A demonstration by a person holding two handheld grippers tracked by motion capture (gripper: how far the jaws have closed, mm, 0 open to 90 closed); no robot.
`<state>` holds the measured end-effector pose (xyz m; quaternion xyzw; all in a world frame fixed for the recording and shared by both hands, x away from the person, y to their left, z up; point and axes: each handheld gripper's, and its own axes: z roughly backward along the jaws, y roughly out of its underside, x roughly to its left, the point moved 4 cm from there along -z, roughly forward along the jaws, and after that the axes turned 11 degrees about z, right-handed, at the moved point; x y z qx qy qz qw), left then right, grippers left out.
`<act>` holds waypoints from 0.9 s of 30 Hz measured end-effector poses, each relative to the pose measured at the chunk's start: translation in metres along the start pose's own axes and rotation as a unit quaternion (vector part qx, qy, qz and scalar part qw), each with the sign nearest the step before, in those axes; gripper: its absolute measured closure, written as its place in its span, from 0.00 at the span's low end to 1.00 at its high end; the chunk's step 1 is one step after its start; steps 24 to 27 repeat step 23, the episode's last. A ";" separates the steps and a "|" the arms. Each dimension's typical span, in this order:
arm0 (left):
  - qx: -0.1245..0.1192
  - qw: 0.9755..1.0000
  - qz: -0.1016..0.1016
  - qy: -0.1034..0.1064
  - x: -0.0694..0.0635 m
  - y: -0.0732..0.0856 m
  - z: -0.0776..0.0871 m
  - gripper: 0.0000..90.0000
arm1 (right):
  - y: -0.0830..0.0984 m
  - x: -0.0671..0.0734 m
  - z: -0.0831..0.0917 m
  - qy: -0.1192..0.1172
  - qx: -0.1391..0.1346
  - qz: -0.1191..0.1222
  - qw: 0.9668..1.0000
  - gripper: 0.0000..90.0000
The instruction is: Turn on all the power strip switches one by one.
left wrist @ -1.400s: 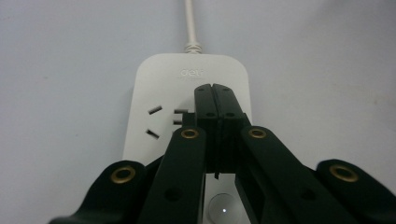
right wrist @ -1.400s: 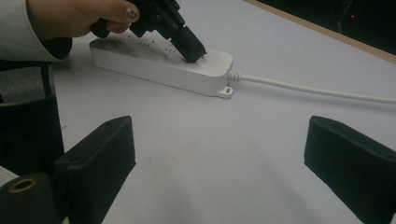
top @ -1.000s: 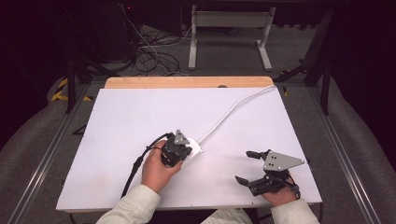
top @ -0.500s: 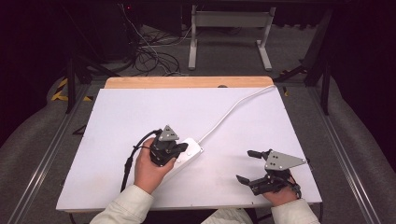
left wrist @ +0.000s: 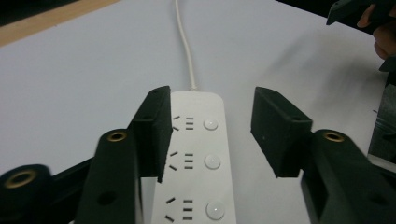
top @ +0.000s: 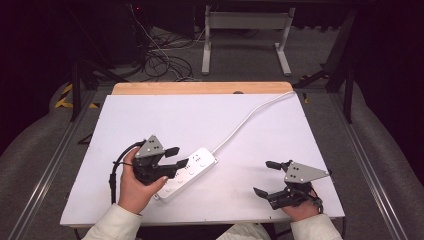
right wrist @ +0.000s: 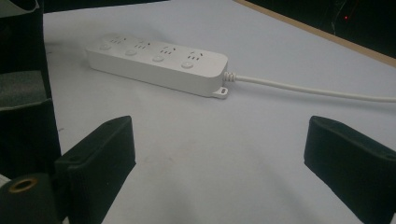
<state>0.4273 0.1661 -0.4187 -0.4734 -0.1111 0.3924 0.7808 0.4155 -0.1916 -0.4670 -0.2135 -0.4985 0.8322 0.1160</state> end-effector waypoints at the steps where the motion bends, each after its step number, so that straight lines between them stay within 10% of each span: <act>1: -0.005 1.000 -0.003 0.000 0.001 0.001 0.004 0.50 | 0.000 0.000 0.000 0.000 0.000 0.000 1.000 0.10; 8: -0.032 0.999 -0.013 0.016 0.010 0.021 0.028 0.44 | 0.000 0.000 0.000 0.001 -0.001 -0.001 1.000 0.10; 19: -0.064 0.997 -0.016 -0.031 0.038 0.080 0.060 0.33 | 0.000 -0.001 0.001 0.002 -0.001 -0.005 1.000 0.10; 27: -0.067 0.997 0.001 -0.035 0.046 0.093 0.067 0.33 | 0.001 -0.001 0.001 0.003 -0.001 -0.006 1.000 0.10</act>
